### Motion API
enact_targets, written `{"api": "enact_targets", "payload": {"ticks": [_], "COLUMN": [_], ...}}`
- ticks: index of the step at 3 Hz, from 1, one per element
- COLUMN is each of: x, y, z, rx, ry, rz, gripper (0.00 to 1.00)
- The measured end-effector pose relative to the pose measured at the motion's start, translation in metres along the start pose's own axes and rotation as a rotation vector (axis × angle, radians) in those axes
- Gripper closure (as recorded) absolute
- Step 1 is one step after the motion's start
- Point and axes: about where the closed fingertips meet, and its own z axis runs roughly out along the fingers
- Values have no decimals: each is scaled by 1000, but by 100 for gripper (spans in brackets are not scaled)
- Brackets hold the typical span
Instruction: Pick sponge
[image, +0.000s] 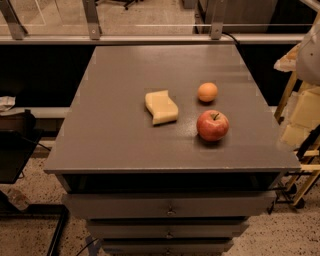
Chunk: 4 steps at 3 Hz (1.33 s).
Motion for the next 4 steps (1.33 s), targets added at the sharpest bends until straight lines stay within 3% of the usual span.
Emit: {"api": "enact_targets", "payload": {"ticks": [1,2,3,4], "x": [0,-14,-65,-86], "y": [0,-12,-43,-56], "z": [0,13,41,46], "rx": [0,-3,19,71], "ry": [0,72,191,214], "rz": [0,7,20,46], "gripper": [0,0,0,0]}}
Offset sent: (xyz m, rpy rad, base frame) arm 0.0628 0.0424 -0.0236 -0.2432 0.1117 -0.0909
